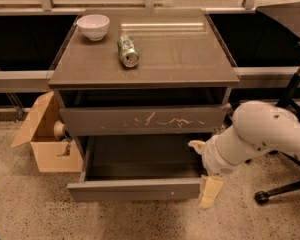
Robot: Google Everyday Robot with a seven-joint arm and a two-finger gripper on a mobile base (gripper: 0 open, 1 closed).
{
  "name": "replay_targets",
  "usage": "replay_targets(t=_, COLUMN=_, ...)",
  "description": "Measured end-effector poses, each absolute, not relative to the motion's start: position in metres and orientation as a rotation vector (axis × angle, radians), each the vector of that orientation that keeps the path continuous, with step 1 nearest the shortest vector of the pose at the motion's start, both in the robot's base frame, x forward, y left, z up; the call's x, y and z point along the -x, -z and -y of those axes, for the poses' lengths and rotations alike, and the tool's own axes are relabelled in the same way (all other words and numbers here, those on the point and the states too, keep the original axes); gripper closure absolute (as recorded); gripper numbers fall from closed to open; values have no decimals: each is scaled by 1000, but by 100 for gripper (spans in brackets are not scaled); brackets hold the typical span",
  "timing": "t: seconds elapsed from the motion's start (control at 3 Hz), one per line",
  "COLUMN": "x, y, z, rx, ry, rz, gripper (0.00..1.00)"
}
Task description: Close middle drawer
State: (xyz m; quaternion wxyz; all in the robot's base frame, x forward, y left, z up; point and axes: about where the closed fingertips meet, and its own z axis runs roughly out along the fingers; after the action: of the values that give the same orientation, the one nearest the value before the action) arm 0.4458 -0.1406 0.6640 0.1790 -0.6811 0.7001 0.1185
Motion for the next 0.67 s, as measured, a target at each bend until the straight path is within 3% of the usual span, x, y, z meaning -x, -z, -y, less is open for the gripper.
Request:
replay_targets(t=0.33, x=-437, y=-605, z=141, rx=1972, ry=-355, rz=-1962, gripper=0)
replay_targets(t=0.67, x=-437, y=-605, z=141, rx=1972, ry=-355, rz=-1962, gripper=0)
